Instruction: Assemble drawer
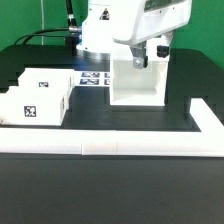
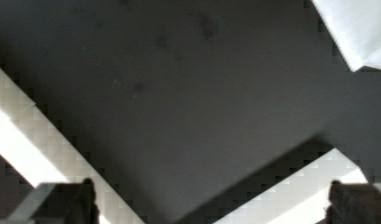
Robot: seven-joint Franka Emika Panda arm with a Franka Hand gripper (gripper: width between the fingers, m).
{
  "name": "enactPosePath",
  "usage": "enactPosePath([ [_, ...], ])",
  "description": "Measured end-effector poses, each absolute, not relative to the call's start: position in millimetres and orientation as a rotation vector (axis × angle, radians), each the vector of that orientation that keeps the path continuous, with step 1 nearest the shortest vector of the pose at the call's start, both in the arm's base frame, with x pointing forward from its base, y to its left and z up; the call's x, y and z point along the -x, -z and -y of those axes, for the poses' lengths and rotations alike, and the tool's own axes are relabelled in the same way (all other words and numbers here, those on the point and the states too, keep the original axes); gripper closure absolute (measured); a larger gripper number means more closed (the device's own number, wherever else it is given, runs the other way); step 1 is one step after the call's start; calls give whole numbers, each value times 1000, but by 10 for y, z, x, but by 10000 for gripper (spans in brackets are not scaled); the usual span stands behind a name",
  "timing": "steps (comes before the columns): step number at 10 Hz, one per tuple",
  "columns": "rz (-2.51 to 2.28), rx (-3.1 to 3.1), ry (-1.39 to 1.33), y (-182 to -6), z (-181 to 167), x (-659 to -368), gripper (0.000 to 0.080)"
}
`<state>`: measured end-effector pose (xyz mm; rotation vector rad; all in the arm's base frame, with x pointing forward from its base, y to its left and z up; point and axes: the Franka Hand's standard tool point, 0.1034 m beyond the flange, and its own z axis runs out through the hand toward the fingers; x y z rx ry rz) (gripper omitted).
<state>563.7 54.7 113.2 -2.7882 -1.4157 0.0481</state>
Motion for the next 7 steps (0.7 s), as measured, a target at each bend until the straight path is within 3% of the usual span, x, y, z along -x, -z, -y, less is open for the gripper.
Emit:
enactPosePath([
  [6, 1367, 2818, -22, -1147, -555, -5627, 150],
  [7, 1272, 2880, 44, -1206, -564, -5496, 150],
])
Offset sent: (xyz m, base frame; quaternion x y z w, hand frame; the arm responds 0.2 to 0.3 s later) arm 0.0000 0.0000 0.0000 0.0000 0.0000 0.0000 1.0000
